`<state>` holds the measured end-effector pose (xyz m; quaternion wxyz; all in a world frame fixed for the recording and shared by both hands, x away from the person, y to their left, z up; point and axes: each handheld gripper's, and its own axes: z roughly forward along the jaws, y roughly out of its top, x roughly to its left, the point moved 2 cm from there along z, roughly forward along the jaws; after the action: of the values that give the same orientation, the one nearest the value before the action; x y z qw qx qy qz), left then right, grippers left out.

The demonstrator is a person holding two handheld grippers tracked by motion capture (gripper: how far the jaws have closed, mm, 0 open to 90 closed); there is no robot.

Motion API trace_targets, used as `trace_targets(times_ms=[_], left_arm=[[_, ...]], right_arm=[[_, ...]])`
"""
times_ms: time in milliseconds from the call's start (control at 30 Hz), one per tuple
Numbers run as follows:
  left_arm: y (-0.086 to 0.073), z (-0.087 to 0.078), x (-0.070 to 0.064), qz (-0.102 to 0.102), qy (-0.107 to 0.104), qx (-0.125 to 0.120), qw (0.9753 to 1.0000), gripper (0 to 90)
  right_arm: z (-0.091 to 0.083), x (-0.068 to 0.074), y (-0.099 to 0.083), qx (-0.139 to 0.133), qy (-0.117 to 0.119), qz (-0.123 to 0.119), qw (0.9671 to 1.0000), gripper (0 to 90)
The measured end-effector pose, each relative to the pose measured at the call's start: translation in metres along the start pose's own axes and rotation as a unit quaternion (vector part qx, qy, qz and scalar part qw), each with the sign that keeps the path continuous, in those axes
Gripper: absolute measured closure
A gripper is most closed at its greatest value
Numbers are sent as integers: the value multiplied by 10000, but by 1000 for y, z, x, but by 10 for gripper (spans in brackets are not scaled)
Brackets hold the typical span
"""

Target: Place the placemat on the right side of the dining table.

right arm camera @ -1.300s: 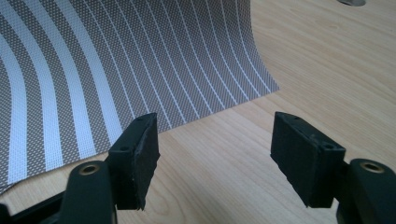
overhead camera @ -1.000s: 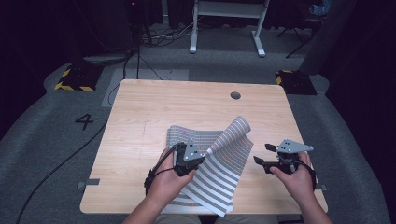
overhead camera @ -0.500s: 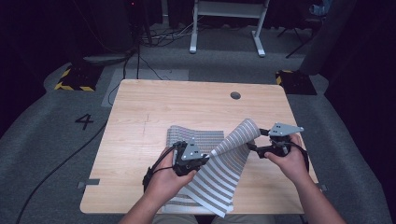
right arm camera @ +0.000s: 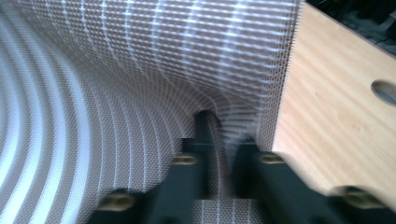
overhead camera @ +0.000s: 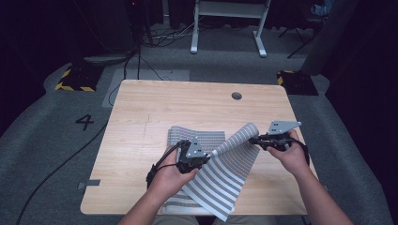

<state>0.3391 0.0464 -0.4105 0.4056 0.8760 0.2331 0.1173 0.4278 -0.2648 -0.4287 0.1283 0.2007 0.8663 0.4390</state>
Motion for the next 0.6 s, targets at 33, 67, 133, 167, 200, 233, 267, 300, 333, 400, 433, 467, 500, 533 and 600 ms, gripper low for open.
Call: trace_targets(times_ms=[33,67,133,167,200,233,267,300,333,400,433,467,500,533,600], left_arm=[[1,2,0,-42,-3,-31,10000,862],[2,3,0,-38,17,-31,10000,858],[5,7,0,-25,219,-83,9997,803],[7,8,0,-22,349,-149,9993,680],[7,8,0,-18,390,-180,9991,680],[8,8,1,10,501,-224,9985,623],[9,7,2,-4,667,-253,9975,469],[9,6,4,14,787,-261,9966,469],[8,5,5,43,848,-244,9961,453],[7,3,8,-22,867,-264,9959,425],[7,3,8,-36,873,-259,9958,419],[7,4,8,-35,885,-260,9957,417],[7,5,8,-40,868,-267,9959,415],[6,6,7,-46,838,-240,9962,415],[5,10,6,-35,830,-188,9964,414]], right_arm=[[-3,0,-1,-9,10,51,10000,900],[-7,0,-2,27,-33,64,10000,900],[-14,2,-3,94,-80,138,9998,900],[-24,0,-7,220,-119,355,9991,900],[-24,0,-7,220,-119,355,9991,900],[-28,-1,-9,285,-158,451,9985,900],[-40,-5,-17,413,-285,618,9968,900],[-40,-5,-17,413,-285,618,9968,900],[-46,-7,-21,474,-378,701,9957,900],[-58,-11,-30,563,-493,861,9935,900],[-66,-13,-36,621,-576,931,9921,900],[-71,-14,-40,626,-625,1009,9910,900],[-75,-15,-43,648,-664,1028,9904,900],[-80,-16,-48,664,-708,1078,9894,900],[-91,-19,-58,684,-802,1188,9873,900]])
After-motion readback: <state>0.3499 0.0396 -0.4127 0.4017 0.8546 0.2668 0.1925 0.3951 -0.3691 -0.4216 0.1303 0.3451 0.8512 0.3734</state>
